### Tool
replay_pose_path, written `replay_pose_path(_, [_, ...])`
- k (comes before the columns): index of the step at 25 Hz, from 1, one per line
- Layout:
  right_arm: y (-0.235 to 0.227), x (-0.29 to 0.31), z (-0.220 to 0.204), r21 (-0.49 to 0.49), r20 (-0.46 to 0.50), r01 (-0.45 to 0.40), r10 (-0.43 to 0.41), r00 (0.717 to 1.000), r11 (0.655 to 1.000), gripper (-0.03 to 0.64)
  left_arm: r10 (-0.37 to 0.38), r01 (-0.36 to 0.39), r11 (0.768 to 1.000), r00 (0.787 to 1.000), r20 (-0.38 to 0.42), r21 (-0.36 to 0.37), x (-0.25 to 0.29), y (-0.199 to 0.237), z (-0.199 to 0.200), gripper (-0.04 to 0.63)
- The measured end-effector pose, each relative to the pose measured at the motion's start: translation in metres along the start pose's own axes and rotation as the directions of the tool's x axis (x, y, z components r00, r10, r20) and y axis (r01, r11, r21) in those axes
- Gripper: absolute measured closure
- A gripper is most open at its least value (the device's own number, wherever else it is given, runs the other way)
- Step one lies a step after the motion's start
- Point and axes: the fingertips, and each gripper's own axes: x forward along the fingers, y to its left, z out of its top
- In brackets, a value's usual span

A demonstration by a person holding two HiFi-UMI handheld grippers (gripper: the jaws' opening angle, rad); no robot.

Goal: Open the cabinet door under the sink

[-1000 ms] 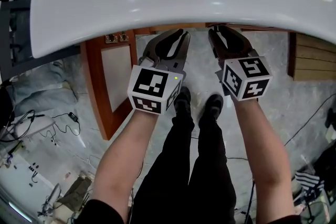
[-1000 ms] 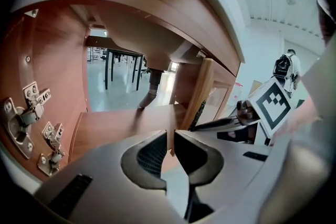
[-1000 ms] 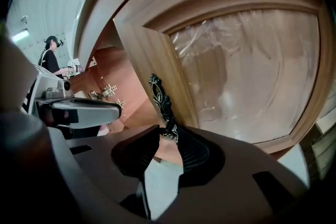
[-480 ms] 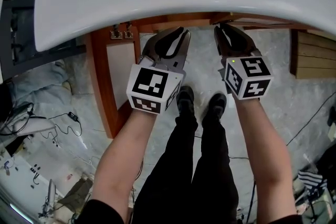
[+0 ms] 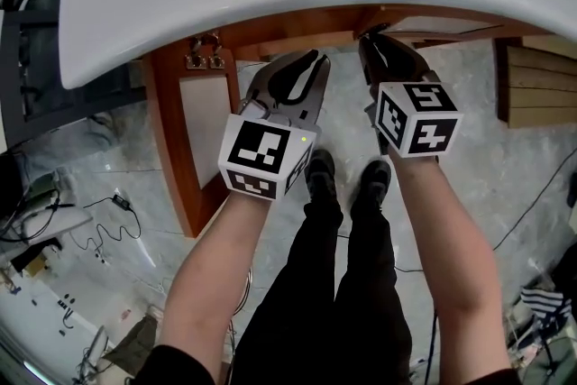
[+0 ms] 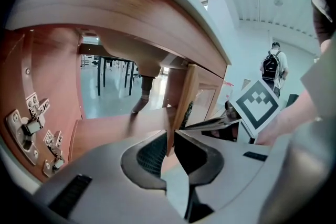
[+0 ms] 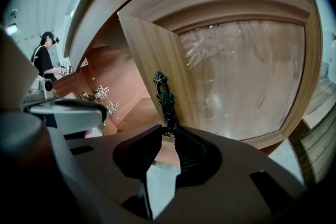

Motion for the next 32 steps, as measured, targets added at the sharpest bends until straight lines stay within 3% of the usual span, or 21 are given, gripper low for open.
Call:
replay_pose_path(6, [0.004,-0.018,-0.014,-0.092,-0.004,-0.048,0.048,0.999,0.995,0.525,-0.080,0.078,0.993,0.997,0.018,0.088,-0.005,-0.015,0.008,0.538])
replay_pose_path(10, [0.009,-0.032,-0.026,-0.140,-0.014,-0.099,0.098,0.995,0.985,0.525,-0.169,0.169,0.966,0.986,-0.017,0.198,-0.005,-0.035,0.009,0.505])
replay_pose_path(15, [0.005,-0.049,-0.039,-0.177,-0.023,-0.128,0.126,0.992,0.976,0.525,-0.255,0.258,0.932,0.966,-0.047,0.254,0.002,-0.073,0.014,0.466])
replay_pose_path(25, [0.004,-0.062,-0.046,-0.182,-0.019,-0.166,0.165,0.986,0.969,0.523,-0.298,0.282,0.912,0.955,0.008,0.299,0.022,-0.103,0.049,0.463])
replay_pose_path(32, [0.003,-0.061,-0.050,-0.136,0.020,-0.166,0.170,0.985,0.977,0.522,-0.320,0.301,0.896,0.947,0.005,0.326,0.027,-0.109,0.047,0.486])
